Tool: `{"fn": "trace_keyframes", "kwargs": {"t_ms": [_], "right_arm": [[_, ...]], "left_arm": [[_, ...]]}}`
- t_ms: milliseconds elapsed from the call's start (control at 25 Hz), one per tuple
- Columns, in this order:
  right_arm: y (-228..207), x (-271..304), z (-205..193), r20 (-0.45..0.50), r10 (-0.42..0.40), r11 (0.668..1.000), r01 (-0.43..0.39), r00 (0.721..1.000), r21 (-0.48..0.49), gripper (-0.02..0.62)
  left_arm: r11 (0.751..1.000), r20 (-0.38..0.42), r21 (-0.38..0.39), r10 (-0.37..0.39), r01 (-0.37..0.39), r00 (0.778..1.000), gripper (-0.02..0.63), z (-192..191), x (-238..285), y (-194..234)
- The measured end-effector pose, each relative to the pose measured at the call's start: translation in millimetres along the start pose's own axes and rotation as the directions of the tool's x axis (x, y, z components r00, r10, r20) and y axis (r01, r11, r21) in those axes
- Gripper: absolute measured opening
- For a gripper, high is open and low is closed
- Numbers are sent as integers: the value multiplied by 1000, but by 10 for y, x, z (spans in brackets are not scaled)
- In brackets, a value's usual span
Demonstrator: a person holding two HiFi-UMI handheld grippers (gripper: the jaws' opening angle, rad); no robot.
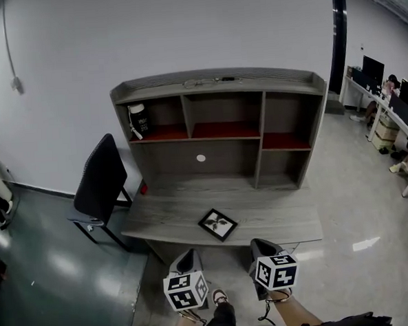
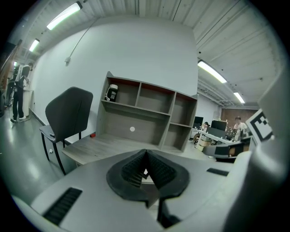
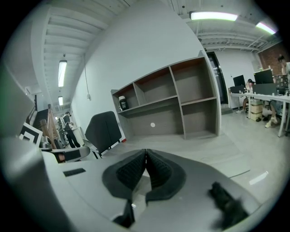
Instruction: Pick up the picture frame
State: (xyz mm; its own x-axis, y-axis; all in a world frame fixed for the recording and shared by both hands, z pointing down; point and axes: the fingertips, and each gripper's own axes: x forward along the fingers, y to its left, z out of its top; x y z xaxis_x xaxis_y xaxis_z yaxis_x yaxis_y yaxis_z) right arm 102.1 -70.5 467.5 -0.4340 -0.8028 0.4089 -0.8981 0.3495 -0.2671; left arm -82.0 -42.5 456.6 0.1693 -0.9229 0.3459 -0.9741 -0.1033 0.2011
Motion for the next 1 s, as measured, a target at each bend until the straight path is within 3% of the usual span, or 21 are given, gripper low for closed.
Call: {"fn": "trace_keyframes", "kwargs": {"t_ms": [1000], "right_arm": [[-207, 1233, 934, 35, -35, 999, 35, 999, -6, 32]], "left_arm": [[999, 13, 24, -49, 49, 999, 14, 808, 1339, 361]]}}
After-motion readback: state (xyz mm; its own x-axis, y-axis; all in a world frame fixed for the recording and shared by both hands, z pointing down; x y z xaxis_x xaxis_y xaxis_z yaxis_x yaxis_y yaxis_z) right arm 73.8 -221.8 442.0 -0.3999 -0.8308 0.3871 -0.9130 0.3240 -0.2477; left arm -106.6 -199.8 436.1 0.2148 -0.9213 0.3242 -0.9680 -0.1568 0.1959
